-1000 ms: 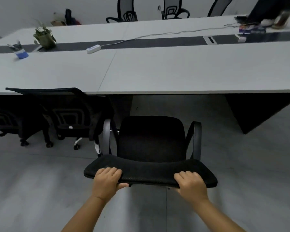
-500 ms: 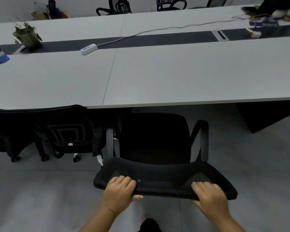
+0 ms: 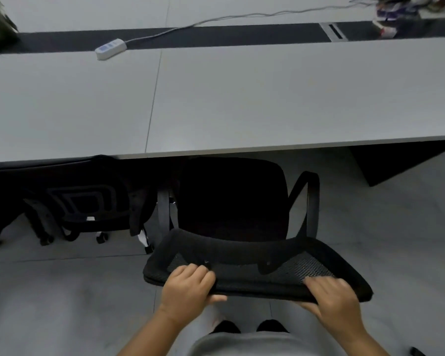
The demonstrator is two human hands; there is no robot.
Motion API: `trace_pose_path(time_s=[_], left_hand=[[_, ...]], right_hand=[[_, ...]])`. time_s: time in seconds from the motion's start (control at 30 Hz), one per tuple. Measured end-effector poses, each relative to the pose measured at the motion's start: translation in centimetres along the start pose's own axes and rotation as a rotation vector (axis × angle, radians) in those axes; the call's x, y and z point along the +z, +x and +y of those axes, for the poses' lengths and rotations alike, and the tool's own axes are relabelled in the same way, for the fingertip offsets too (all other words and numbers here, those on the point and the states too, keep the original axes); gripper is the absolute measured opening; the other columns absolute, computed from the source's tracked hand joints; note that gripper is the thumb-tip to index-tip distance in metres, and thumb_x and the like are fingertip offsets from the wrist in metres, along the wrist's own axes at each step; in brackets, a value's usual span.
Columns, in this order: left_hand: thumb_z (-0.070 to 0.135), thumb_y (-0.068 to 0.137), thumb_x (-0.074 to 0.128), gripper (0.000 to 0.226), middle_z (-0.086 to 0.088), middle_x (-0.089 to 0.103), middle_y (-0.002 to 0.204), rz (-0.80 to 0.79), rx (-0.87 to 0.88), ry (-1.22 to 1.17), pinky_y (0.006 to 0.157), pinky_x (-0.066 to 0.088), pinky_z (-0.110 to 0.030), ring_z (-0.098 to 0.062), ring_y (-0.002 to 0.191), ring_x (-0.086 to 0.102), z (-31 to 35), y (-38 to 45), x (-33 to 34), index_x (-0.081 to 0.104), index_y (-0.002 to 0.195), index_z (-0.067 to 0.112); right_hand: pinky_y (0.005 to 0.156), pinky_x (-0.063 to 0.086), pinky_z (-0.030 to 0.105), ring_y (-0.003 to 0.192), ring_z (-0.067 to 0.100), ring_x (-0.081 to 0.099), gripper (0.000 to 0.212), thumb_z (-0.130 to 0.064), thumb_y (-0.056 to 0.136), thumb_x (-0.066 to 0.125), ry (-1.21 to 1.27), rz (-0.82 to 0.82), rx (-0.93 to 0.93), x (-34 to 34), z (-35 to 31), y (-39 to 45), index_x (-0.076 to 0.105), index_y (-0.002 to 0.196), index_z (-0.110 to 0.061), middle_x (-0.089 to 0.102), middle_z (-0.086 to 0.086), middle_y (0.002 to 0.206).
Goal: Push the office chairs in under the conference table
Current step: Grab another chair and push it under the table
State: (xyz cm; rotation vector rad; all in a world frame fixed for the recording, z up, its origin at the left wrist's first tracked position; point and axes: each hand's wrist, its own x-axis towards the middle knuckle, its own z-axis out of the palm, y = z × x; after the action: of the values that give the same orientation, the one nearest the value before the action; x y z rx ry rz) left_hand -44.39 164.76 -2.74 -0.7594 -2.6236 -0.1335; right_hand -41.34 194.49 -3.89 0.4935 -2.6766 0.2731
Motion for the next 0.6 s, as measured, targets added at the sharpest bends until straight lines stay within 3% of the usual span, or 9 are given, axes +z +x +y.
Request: trace_pose_path(time_s=[0.17,0.33,0.47,0.6], left_hand=[[0.061,0.090,0.018,0.050,0.005,0.055,0.054,0.010,0.033,0.007,0.060,0.030,-0.024,-0.013,0.053,0.047,-1.6,0.4,0.0,0.041,0.074,0.021],[0.061,0.090,0.018,0.050,0.005,0.056,0.055,0.004,0.027,0.004,0.061,0.030,-0.024,-0.012,0.059,0.042,-0.8,1.1,0.1,0.041,0.074,0.020],[0.061,0.090,0.018,0.049,0.005,0.058,0.056,0.030,0.002,-0.002,0.063,0.031,-0.024,-0.011,0.066,0.035,0.2,1.4,0.5,0.043,0.077,0.020],[0.060,0.091,0.018,0.049,0.006,0.058,0.056,0.054,-0.013,-0.017,0.063,0.032,-0.024,-0.010,0.063,0.039,1.5,1.9,0.6,0.043,0.076,0.021]], right_hand=[[0.060,0.031,0.030,0.046,0.020,0.061,0.052,-0.051,0.067,0.044,-0.071,0.009,-0.026,0.0,-1.0,1.2,0.070,0.063,-0.006,0.064,0.002,0.055],[0.059,0.030,0.028,0.047,0.020,0.059,0.071,-0.056,0.091,0.022,-0.019,0.010,-0.022,-0.1,0.4,1.4,0.069,0.067,-0.008,0.063,0.001,0.056],[0.058,0.028,0.029,0.062,0.015,0.044,0.051,-0.057,0.091,0.021,-0.016,0.018,-0.064,0.2,1.8,1.8,0.051,0.082,-0.017,0.060,-0.001,0.055],[0.056,0.024,0.027,0.063,0.016,0.032,0.062,-0.058,0.090,0.024,-0.036,-0.001,-0.053,0.0,2.9,1.8,0.059,0.066,-0.014,0.054,-0.001,0.051]])
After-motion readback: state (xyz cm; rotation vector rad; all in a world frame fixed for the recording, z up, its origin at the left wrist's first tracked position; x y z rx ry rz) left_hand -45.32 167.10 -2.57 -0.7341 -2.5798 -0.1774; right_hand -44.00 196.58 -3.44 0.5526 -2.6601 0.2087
